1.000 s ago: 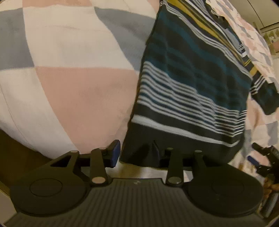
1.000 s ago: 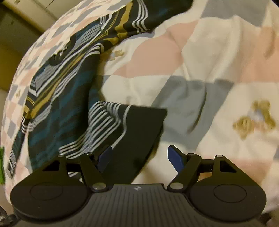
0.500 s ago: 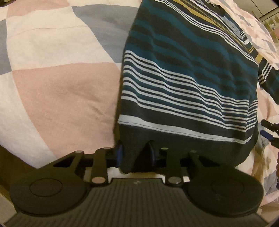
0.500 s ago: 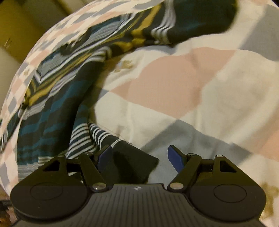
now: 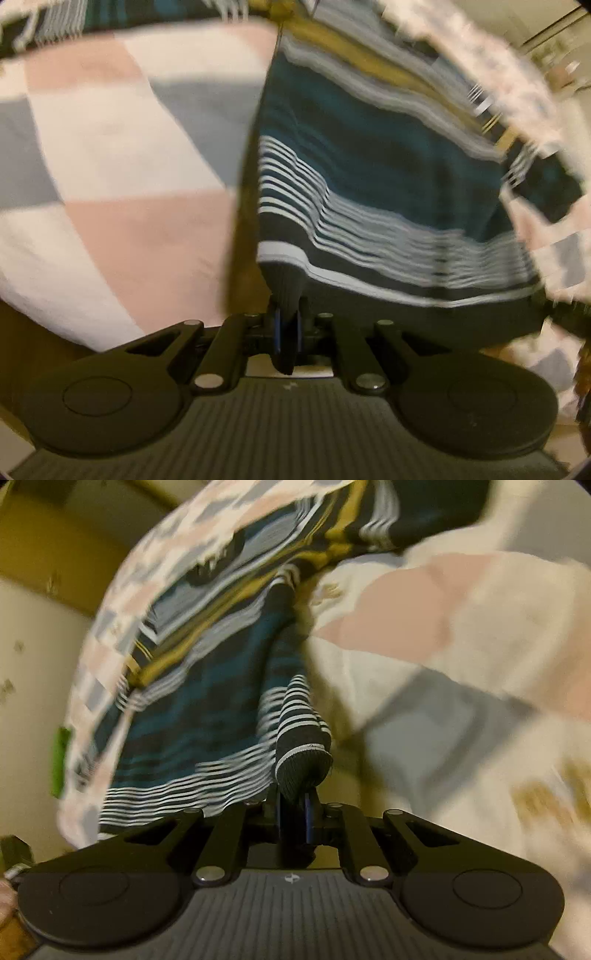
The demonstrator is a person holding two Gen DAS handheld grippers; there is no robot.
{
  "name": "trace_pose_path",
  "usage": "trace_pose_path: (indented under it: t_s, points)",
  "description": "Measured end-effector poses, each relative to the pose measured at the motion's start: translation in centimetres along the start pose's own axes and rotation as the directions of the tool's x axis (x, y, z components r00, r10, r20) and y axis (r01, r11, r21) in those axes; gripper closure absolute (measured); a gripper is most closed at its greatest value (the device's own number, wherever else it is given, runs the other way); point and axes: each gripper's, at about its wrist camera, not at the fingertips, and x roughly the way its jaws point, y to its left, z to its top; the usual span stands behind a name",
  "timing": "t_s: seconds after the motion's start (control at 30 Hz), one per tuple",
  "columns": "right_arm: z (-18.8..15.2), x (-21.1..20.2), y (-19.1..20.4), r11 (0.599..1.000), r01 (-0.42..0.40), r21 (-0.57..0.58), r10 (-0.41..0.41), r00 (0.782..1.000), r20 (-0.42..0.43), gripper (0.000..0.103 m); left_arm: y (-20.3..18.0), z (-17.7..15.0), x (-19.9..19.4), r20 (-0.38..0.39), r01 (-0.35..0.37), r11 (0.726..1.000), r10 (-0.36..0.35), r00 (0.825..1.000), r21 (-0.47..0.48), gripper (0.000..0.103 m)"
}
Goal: Fold clothes
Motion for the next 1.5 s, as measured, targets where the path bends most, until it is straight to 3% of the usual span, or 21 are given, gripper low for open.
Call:
trace_pose_path:
  t_s: [0.1,0.17,0.33,0.4,0.47,0.53,0.57,0.6,0.67,0.7,0.73,0.77,0.8,0.83,0.9,1.1,1.23,1.3,1.37,1.4,1.5]
  points:
    - [-2.5,-3.2,-1.2,0.994,-0.034,0.107,0.03,0.999,0.032,0.094,-0.2,-0.1,-1.4,0.026,-0.006,1.0,0.006,1.0,0.024,0.098]
    - [-3.6,-2.4,-1.9,0.991,0.001,0.136,-0.006,0.999,0.036,0.095,-0.4,-0.2,-2.3,0.045,-0.013,0.999,0.011,0.999,0.041,0.098]
    - [-6.0,4.3,-4.7,0.972,0.173,0.16,-0.168,0.985,-0.046,0.095,0.3,-2.6,3.8,-0.084,-0.13,0.988,0.137,0.987,0.077,0.098]
    - [-6.1,4.8,-4.5,0.97,0.19,0.149,-0.186,0.982,-0.041,0.095,0.5,-3.2,6.0,-0.119,-0.17,0.982,0.179,0.977,0.08,0.098]
    - [-5.9,4.3,-4.2,0.975,0.177,0.136,-0.175,0.984,-0.026,0.095,0.6,-2.9,6.1,-0.118,-0.159,0.985,0.166,0.979,0.067,0.098]
    - [-5.5,4.0,-4.4,0.98,0.16,0.121,-0.157,0.987,-0.026,0.087,0.8,-2.7,6.0,-0.13,-0.147,0.987,0.154,0.979,0.066,0.096]
    - [-5.3,3.9,-4.7,0.979,0.159,0.126,-0.157,0.987,-0.024,0.07,1.2,-2.7,6.0,-0.143,-0.151,0.987,0.157,0.977,0.055,0.09]
    - [-5.1,3.8,-5.0,0.979,0.15,0.137,-0.149,0.989,-0.017,0.051,1.5,-2.7,6.1,-0.145,-0.135,0.99,0.138,0.98,0.028,0.076]
    - [-4.9,4.1,-5.5,0.982,0.109,0.155,-0.11,0.994,0.003,0.036,2.3,-2.7,6.1,-0.132,-0.077,0.996,0.07,0.989,-0.048,0.056]
    - [-4.8,4.7,-5.6,0.981,0.097,0.171,-0.099,0.995,0.006,0.035,2.7,-2.8,6.1,-0.124,-0.047,0.995,0.036,0.992,-0.085,0.047]
    - [-4.9,5.4,-5.7,0.977,0.1,0.188,-0.101,0.995,-0.006,0.035,3.0,-2.7,6.4,-0.118,-0.027,0.992,0.012,0.993,-0.12,0.045]
    - [-5.1,6.2,-5.8,0.973,0.112,0.202,-0.108,0.994,-0.026,0.043,3.3,-2.7,6.7,-0.114,-0.013,0.988,-0.005,0.994,-0.154,0.047]
    - [-5.4,7.0,-5.8,0.969,0.123,0.215,-0.116,0.992,-0.047,0.077,3.3,-2.8,6.9,-0.113,-0.021,0.988,0.003,0.994,-0.156,0.073]
    - [-5.5,7.3,-5.8,0.968,0.133,0.213,-0.123,0.991,-0.06,0.088,3.1,-3.0,7.0,-0.116,-0.043,0.99,0.027,0.993,-0.136,0.093]
    - [-5.6,7.2,-5.3,0.972,0.149,0.183,-0.137,0.988,-0.076,0.094,2.7,-3.3,7.1,-0.119,-0.088,0.992,0.076,0.99,-0.096,0.097]
    - [-6.3,4.4,-4.1,0.982,0.134,0.132,-0.123,0.988,-0.094,0.096,1.1,-3.5,3.3,-0.038,-0.103,0.995,0.103,0.994,-0.008,0.097]
    - [-7.5,5.8,-4.8,0.972,0.205,0.111,-0.19,0.973,-0.133,0.097,1.6,-3.3,4.3,-0.064,-0.171,0.985,0.171,0.983,-0.003,0.094]
    - [-7.6,6.9,-5.2,0.963,0.255,0.084,-0.239,0.957,-0.161,0.083,1.1,-3.2,6.5,-0.121,-0.268,0.962,0.272,0.955,0.048,0.093]
    - [-7.2,6.5,-4.9,0.959,0.275,0.075,-0.26,0.952,-0.16,0.069,-0.1,-2.9,7.2,-0.138,-0.311,0.943,0.326,0.935,0.12,0.09]
    - [-7.0,6.0,-4.7,0.956,0.286,0.069,-0.274,0.951,-0.146,0.063,-0.7,-2.8,6.8,-0.135,-0.313,0.938,0.333,0.933,0.146,0.088]
    - [-6.0,4.1,-3.9,0.96,0.263,0.096,-0.259,0.964,-0.06,0.062,-2.0,-1.6,3.9,-0.097,-0.29,0.943,0.307,0.947,0.162,0.087]
